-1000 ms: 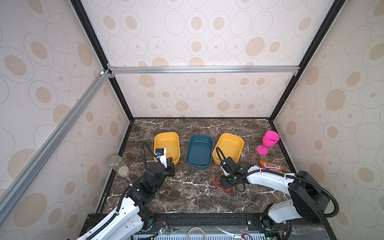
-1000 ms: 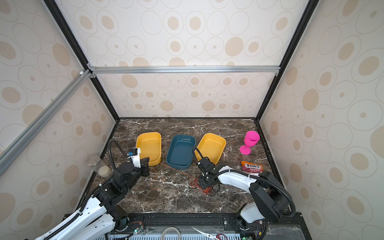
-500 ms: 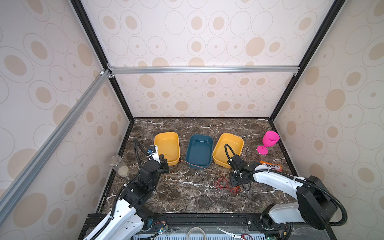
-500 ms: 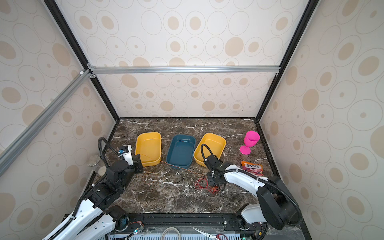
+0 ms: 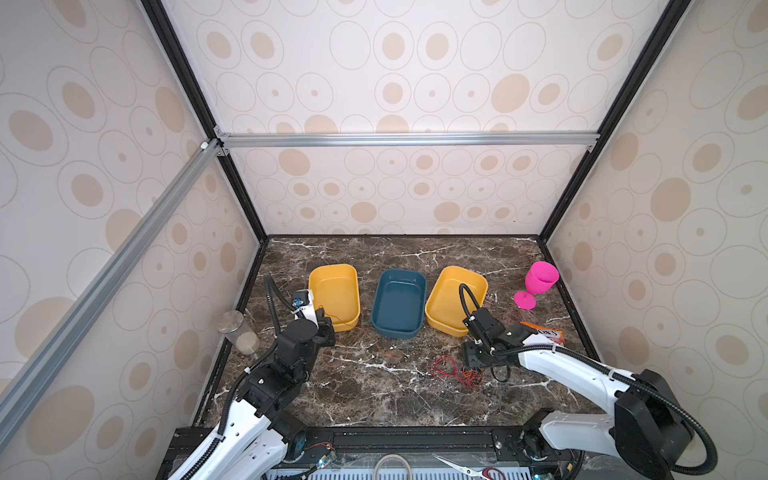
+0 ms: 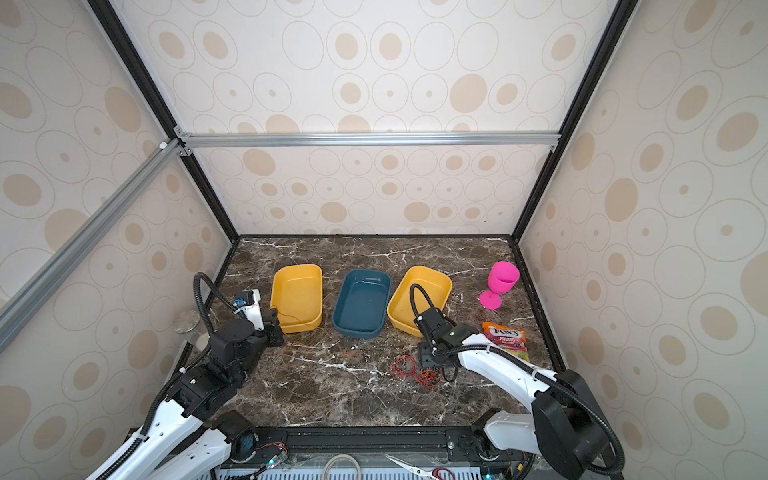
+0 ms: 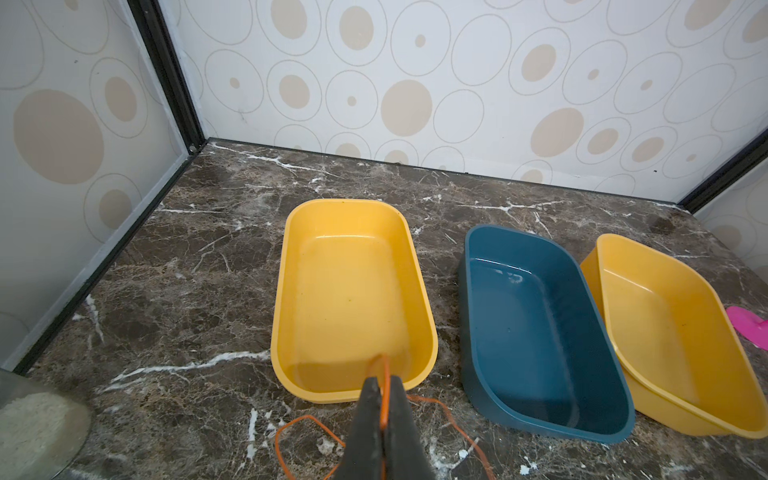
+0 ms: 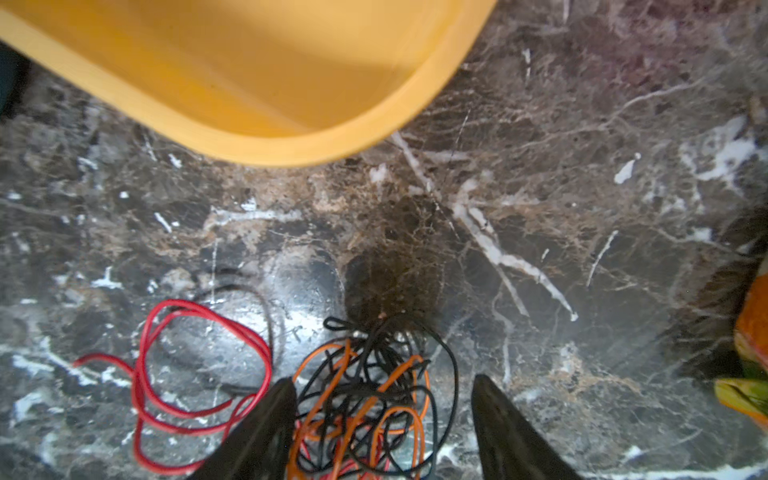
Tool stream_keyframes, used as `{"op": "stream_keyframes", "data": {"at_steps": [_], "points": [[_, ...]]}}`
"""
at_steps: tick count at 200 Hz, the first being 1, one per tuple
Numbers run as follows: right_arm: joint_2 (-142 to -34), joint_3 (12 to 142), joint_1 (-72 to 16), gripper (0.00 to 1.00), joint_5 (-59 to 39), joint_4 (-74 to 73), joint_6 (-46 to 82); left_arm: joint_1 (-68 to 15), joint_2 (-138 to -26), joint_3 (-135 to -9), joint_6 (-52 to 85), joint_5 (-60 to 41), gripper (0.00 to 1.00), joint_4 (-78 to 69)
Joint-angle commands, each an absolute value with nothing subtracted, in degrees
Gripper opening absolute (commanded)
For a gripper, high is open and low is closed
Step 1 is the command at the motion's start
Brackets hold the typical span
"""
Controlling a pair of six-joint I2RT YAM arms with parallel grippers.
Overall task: Untangle the cables
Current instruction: 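Carry the orange wire with the left gripper over the nearer yellow tub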
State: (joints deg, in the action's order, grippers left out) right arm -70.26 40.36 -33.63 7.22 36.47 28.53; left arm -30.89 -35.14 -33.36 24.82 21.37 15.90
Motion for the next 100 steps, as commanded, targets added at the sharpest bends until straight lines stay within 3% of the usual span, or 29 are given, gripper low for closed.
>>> {"op": "stream_keyframes", "data": {"at_steps": [1, 100], "points": [[-67.44, 39.93, -33.64, 0.67, 1.69, 33.85, 24.71, -30.50, -35.50, -36.38, 23.79, 19.29, 0.00, 15.94], [-75.43, 45.45, -38.98, 0.66, -5.57, 24.44, 22.65, -30.50, -38.58, -42.18, 21.89, 7.35, 0.00, 17.04]]}}
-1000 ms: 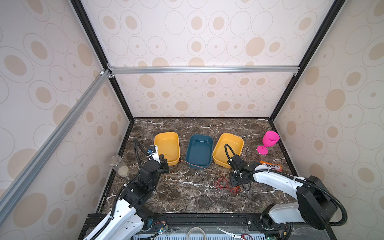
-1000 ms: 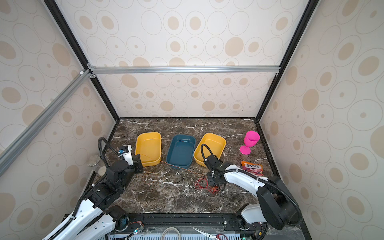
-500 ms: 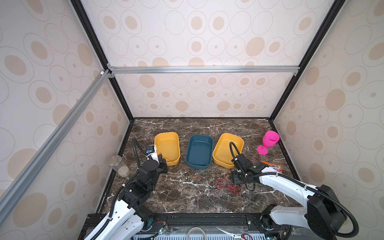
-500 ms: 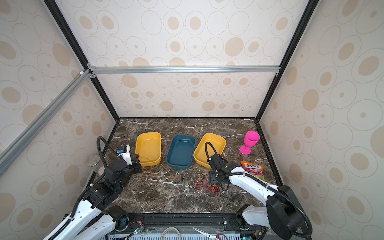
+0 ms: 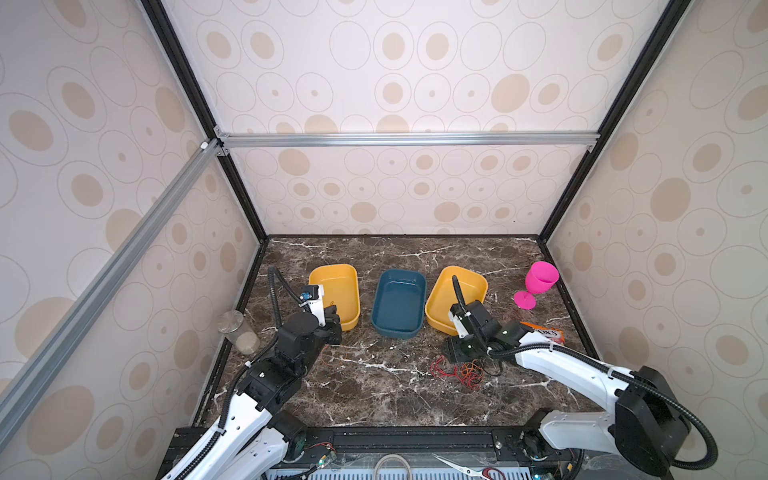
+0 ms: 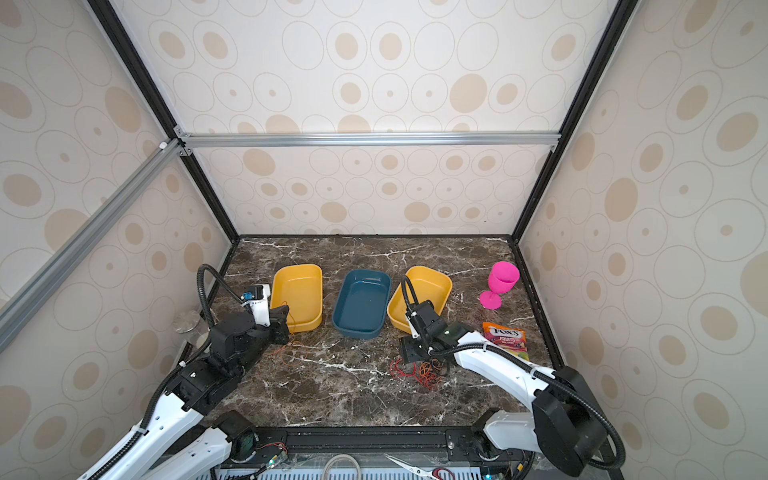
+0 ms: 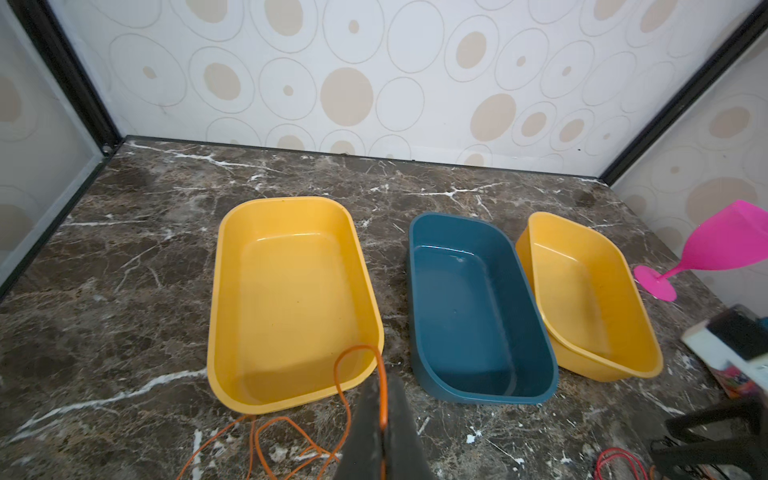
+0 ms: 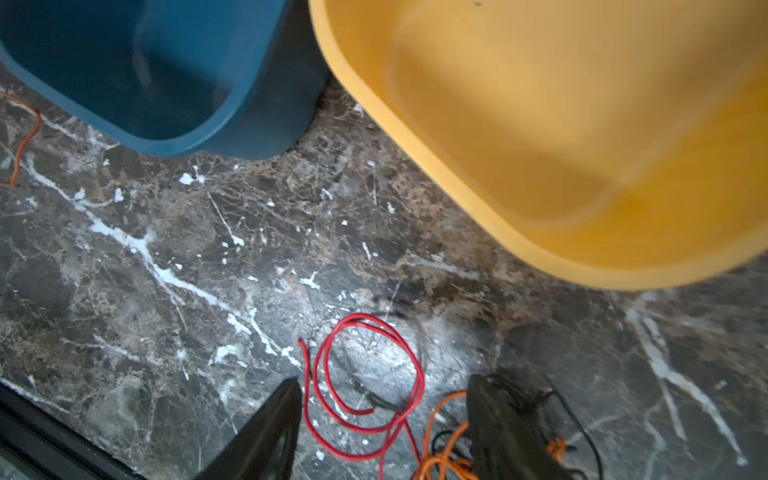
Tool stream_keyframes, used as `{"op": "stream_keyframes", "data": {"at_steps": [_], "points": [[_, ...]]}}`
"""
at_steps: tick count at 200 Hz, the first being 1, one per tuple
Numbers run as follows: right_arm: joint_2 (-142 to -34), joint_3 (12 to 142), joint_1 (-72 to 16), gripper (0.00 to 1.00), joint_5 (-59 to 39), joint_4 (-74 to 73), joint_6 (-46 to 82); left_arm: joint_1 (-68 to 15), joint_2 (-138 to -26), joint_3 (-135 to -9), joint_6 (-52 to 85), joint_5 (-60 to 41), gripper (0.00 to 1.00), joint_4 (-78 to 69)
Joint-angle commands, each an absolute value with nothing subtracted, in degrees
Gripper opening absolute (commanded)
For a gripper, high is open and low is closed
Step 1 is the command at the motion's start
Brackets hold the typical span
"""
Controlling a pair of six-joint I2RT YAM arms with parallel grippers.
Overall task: Untangle the cables
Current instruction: 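Carry the orange wire with the left gripper over the nearer yellow tub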
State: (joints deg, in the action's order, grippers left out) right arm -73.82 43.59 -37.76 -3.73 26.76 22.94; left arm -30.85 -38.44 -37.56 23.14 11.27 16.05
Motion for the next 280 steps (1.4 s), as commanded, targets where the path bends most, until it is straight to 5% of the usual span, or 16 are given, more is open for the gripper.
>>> {"op": "stream_keyframes", "data": {"at_steps": [1, 79, 196, 280], "points": [[-75.46, 45.45, -39.00, 0.65, -5.64, 24.39, 22.66, -30.50, -38.58, -42.31, 21.93, 7.24, 0.00, 17.05], [-76.12, 45.70, -39.28, 0.66, -5.05, 22.62, 23.51, -30.50, -40.02, -54.33, 20.36, -1.14, 0.00, 16.85], [-74.36, 45.11, -39.26, 0.65, -4.00, 23.07, 23.03, -30.08, -55.38, -70.14, 7.13, 12.33, 0.00, 17.49], [-72.61, 42.26, -39.26, 0.66, -2.94, 22.79, 23.37, -17.38, -67.30, -69.35, 4.57, 5.91, 0.00, 11.30]]}}
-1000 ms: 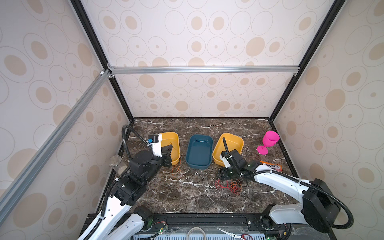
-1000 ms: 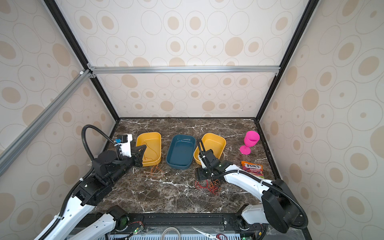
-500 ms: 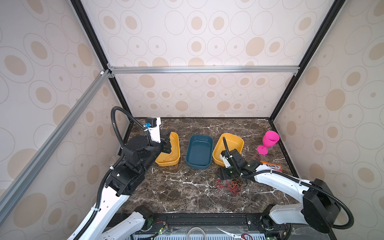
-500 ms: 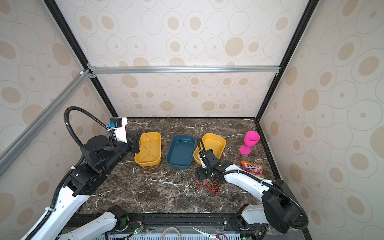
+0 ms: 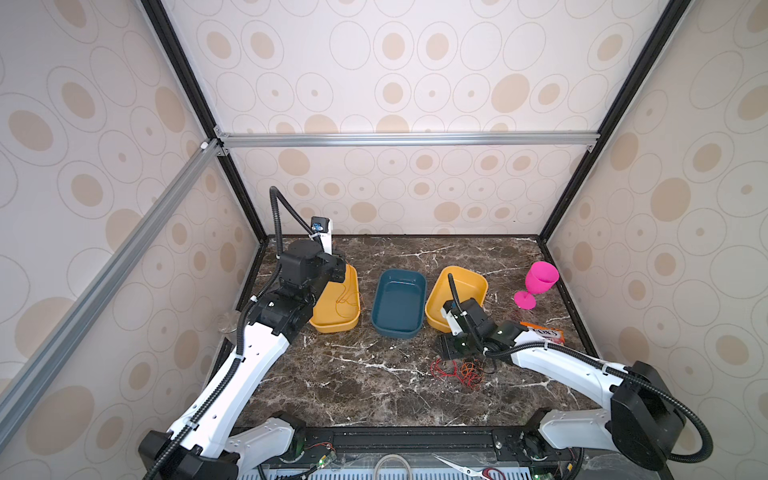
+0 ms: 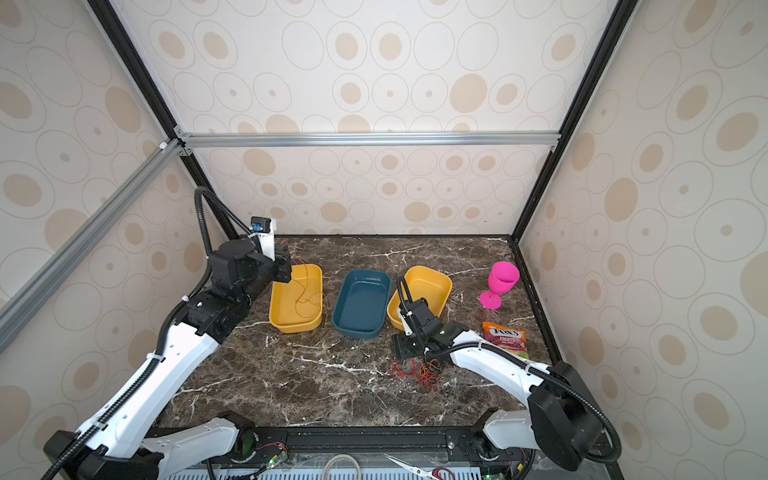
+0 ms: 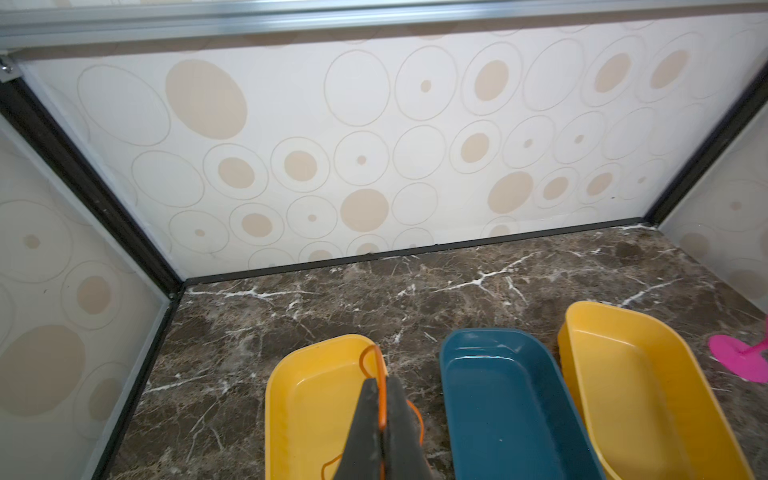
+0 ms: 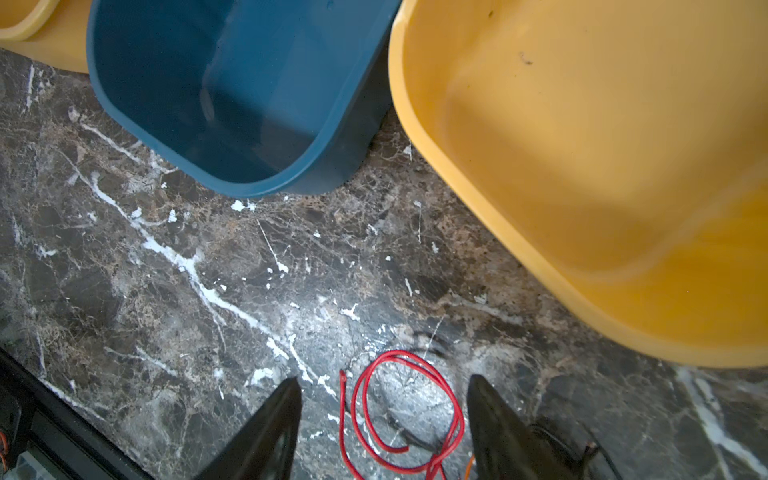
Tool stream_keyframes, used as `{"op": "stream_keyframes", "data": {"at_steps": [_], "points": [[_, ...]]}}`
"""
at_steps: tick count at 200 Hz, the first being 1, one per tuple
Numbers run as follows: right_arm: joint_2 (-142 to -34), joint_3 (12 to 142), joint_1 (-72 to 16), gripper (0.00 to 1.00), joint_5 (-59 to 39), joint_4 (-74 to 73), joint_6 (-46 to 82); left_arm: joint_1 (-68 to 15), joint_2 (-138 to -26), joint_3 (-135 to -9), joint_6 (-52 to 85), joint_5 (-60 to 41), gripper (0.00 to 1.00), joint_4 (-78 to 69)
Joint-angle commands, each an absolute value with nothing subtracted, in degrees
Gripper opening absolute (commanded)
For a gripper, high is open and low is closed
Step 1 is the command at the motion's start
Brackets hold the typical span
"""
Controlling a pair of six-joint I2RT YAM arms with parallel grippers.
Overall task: Untangle the cables
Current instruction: 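Carry the orange wire with the left gripper over the nearer yellow tub, then open the left gripper to drop the orange wire into the yellow tub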
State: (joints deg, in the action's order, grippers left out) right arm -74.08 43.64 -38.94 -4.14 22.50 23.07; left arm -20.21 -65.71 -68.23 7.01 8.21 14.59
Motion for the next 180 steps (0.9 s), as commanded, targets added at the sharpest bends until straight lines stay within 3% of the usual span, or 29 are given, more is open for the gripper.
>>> {"op": "stream_keyframes", "data": {"at_steps": [1, 107, 134, 180], "points": [[-72.56, 42.22, -39.23, 0.66, -2.92, 22.77, 23.38, -17.26, -67.40, -69.30, 4.57, 5.81, 0.00, 11.23], [-73.65, 41.18, -39.24, 0.65, -2.65, 21.80, 24.00, -11.74, -74.81, -67.15, 6.06, -1.60, 0.00, 8.93], [-73.66, 40.75, -39.18, 0.65, -2.37, 21.46, 24.02, -11.34, -78.79, -65.83, 6.63, -2.49, 0.08, 9.33], [-73.93, 40.37, -39.23, 0.65, -2.55, 20.79, 24.21, -10.82, -87.07, -66.62, 9.61, -1.53, 0.08, 11.60]]}}
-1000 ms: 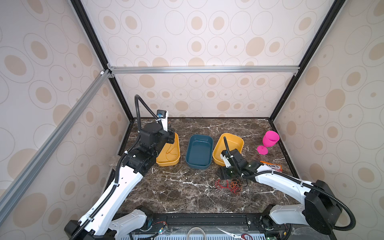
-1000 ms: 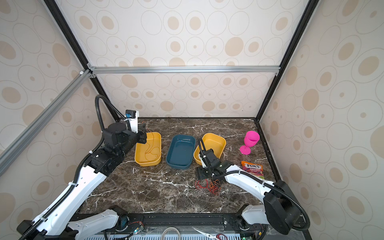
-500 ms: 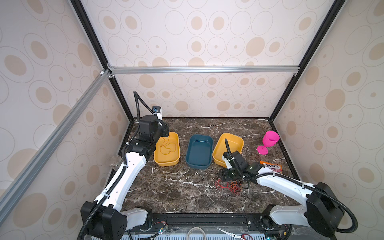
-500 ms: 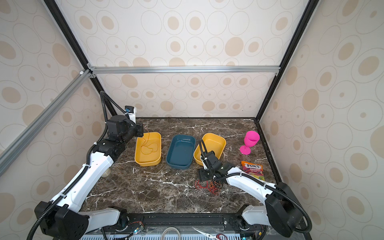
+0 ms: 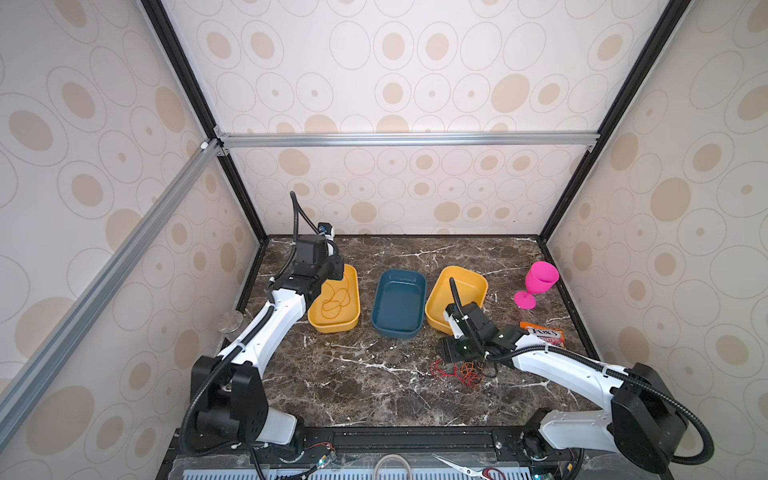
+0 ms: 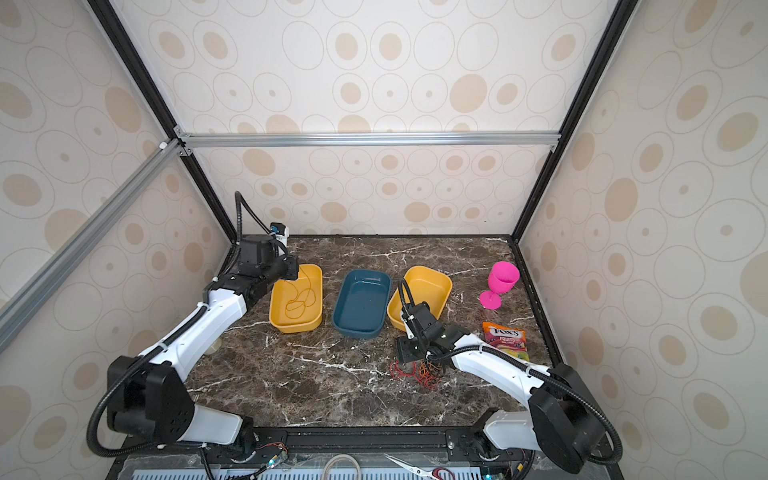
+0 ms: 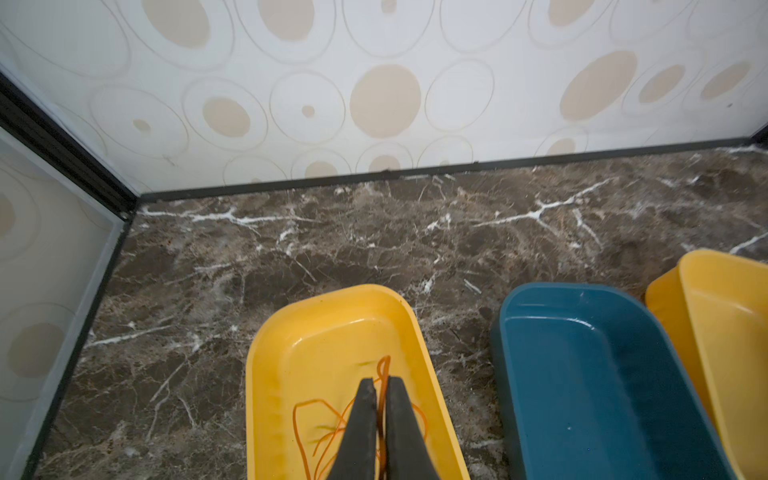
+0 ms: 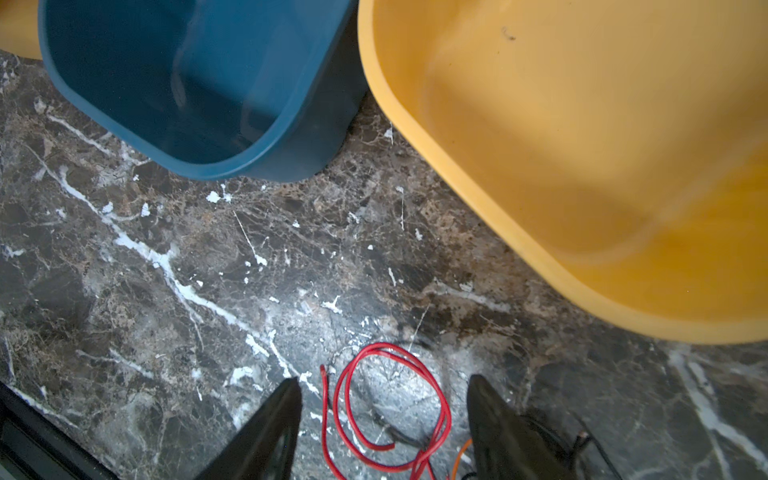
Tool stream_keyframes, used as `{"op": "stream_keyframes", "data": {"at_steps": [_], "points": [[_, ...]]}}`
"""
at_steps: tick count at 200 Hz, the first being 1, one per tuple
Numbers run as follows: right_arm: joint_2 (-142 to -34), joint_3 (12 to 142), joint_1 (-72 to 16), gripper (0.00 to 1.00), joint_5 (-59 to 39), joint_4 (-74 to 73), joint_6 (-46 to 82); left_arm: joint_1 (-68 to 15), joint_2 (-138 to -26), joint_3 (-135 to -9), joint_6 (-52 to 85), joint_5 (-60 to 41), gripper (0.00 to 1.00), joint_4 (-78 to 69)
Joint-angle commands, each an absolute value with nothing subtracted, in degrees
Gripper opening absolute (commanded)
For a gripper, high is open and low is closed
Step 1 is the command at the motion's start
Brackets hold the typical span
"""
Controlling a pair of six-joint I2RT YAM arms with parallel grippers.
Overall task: Untangle the cables
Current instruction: 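Open the left gripper to drop the orange wire into the yellow tub, then move the left gripper back toward the wire bundle beside the right gripper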
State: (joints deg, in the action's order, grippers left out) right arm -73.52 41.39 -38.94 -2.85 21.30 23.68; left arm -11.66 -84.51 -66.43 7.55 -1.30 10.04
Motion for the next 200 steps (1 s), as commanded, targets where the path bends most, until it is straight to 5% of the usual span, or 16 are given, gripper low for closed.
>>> {"op": "stream_keyframes", "data": {"at_steps": [1, 54, 105, 163, 173, 200], "points": [[-73.88, 40.31, -39.17, 0.66, -2.55, 20.72, 24.19, -10.81, -87.26, -66.62, 9.77, -1.51, 0.08, 11.60], [-73.66, 39.83, -39.20, 0.66, -1.94, 20.39, 23.31, -10.72, -92.51, -63.37, 16.43, 0.99, 0.04, 11.26], [-73.10, 39.39, -39.02, 0.66, -0.93, 20.48, 23.79, -10.72, -92.15, -65.86, 15.94, 4.50, 0.53, 17.22], [-69.92, 39.56, -39.02, 0.67, 0.78, 22.55, 24.60, -10.72, -87.26, -67.05, 13.38, 6.94, 0.61, 20.82], [-69.64, 39.73, -39.02, 0.67, 1.58, 23.64, 24.94, -10.77, -85.83, -66.85, 13.36, 6.67, 0.72, 20.79], [-68.96, 40.36, -38.54, 0.68, 3.78, 26.83, 26.85, -10.77, -81.61, -65.77, 14.07, 0.49, 0.72, 19.29]]}}
